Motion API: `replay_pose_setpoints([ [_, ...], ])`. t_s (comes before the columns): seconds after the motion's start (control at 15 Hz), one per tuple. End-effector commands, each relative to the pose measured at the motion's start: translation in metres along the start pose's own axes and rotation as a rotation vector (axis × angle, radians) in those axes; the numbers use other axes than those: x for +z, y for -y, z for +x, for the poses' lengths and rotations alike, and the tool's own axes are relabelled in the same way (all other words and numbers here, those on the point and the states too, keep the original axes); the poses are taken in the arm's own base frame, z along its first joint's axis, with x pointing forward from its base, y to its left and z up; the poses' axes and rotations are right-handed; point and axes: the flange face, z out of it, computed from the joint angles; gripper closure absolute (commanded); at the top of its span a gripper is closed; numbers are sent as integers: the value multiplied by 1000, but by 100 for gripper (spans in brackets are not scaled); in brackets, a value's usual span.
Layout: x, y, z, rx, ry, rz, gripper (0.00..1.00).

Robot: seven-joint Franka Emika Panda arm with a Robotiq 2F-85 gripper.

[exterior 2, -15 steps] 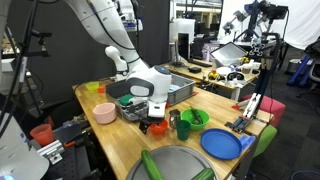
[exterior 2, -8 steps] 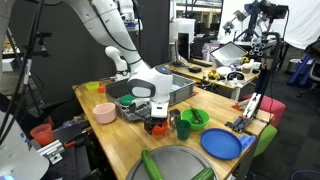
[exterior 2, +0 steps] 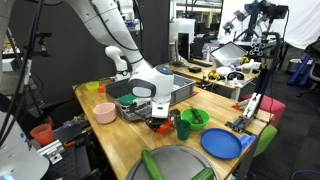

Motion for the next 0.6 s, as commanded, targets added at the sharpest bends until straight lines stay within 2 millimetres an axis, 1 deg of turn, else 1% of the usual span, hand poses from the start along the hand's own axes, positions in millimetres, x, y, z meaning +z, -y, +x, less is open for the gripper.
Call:
replay_pose_setpoints([
  [0.0, 0, 0, 4, -4, 28, 12, 100],
  [0.07, -3, 1, 4, -1, 27, 23, 100],
  [0.13, -5, 1, 5, 0, 32, 27, 98],
  [0.33, -8, -3, 3, -12, 57, 25, 98],
  [0.47, -11, -7, -1, -46, 75, 9, 98],
  [0.53, -11, -11, -5, -90, 101, -19, 98],
])
